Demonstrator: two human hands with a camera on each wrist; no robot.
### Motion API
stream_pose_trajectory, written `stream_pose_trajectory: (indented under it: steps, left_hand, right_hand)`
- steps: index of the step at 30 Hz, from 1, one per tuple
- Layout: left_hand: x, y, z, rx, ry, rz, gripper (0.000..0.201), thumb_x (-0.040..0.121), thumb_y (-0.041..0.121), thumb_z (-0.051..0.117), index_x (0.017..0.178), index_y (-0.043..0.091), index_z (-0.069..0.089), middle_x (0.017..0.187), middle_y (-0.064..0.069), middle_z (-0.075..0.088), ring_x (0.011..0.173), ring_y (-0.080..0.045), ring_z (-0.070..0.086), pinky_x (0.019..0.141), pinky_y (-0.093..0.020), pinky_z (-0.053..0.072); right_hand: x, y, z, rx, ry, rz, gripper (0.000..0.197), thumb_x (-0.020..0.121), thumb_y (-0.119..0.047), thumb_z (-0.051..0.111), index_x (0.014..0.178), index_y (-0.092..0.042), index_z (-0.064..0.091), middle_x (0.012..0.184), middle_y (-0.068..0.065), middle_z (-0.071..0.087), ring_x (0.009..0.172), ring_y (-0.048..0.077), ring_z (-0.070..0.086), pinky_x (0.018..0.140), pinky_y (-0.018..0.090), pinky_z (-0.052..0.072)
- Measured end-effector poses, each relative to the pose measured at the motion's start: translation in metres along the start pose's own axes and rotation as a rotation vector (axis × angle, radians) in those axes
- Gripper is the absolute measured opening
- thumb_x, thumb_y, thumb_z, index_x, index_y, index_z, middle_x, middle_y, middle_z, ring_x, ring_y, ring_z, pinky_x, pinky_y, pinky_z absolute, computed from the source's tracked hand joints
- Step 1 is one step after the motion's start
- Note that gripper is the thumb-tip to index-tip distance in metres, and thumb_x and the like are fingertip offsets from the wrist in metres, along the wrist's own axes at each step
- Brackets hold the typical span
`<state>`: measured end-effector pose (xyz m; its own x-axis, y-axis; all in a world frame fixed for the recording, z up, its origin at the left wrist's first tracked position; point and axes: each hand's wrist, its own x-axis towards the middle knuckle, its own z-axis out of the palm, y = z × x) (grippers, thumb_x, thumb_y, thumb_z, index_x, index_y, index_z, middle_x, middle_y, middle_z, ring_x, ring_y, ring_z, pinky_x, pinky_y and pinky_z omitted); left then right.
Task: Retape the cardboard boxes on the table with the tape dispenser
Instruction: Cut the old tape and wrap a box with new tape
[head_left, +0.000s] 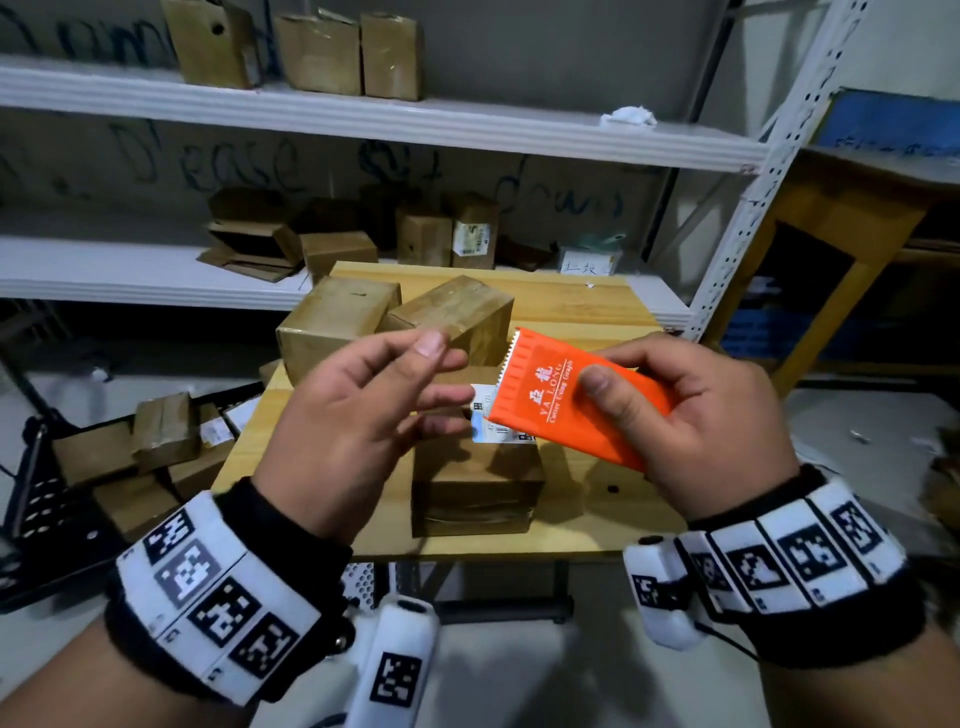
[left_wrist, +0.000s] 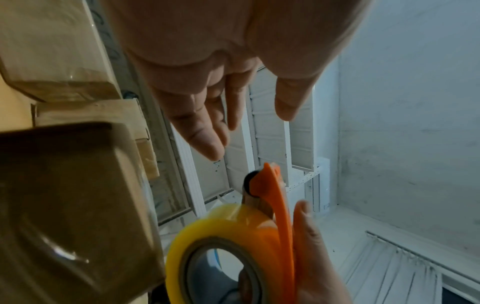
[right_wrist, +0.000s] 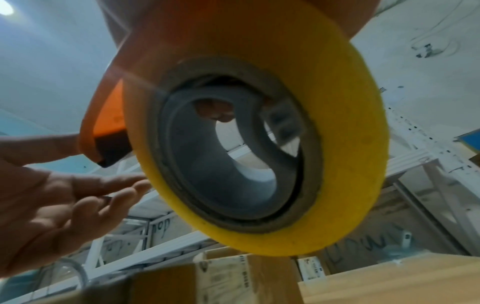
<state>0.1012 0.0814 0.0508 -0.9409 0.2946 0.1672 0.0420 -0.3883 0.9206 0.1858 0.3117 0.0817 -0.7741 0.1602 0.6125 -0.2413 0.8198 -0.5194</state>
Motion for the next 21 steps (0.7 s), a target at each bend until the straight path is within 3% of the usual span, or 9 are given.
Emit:
stream_pose_trajectory:
  steps: [3,5,8,12,21]
  left_hand:
    - [-0.003,0.002,0.005,-0.016,-0.093,-0.124,0.061,0.081,0.046,0.073,0.124,0.002,0.068,0.121,-0.027,0.07,0.095,-0.035,0.065,0.071,-0.036,0.06]
    - [-0.005,0.003,0.007,-0.012,-0.145,-0.159,0.058,0.087,0.047,0.067,0.121,-0.001,0.07,0.11,-0.034,0.066,0.089,-0.035,0.057,0.068,-0.034,0.054]
    - [-0.006,0.002,0.006,-0.032,-0.191,-0.155,0.053,0.09,0.041,0.067,0.109,-0.009,0.069,0.097,-0.027,0.058,0.081,-0.034,0.049,0.065,-0.034,0.048]
    - [-0.01,0.002,0.006,-0.088,-0.179,-0.136,0.027,0.086,0.026,0.068,0.097,0.002,0.074,0.077,-0.016,0.067,0.065,-0.022,0.06,0.058,-0.029,0.051]
    - [-0.012,0.0,0.006,-0.1,-0.182,-0.128,0.011,0.079,0.028,0.076,0.08,0.017,0.078,0.077,-0.013,0.07,0.065,-0.018,0.066,0.059,-0.028,0.057]
  right_hand:
    - [0.0,-0.007,0.003,0.066,-0.023,-0.022,0.026,0.085,-0.072,0.059,0.091,-0.049,0.068,0.085,-0.032,0.068,0.087,-0.013,0.066,0.066,0.003,0.044]
    - [-0.002,-0.012,0.005,0.111,-0.041,-0.042,0.024,0.084,-0.071,0.06,0.091,-0.05,0.067,0.086,-0.031,0.069,0.087,-0.011,0.067,0.067,0.003,0.046]
    - [-0.003,-0.015,0.008,0.158,-0.053,-0.074,0.026,0.085,-0.068,0.063,0.095,-0.044,0.07,0.088,-0.031,0.07,0.088,-0.011,0.068,0.067,0.002,0.046]
    - [-0.004,-0.017,0.011,0.244,-0.048,-0.092,0.024,0.087,-0.058,0.067,0.097,-0.037,0.073,0.091,-0.03,0.071,0.089,-0.01,0.069,0.068,0.003,0.047]
    - [-0.006,-0.016,0.013,0.271,-0.046,-0.104,0.022,0.086,-0.057,0.068,0.098,-0.038,0.072,0.093,-0.031,0.07,0.089,-0.009,0.07,0.069,0.003,0.048]
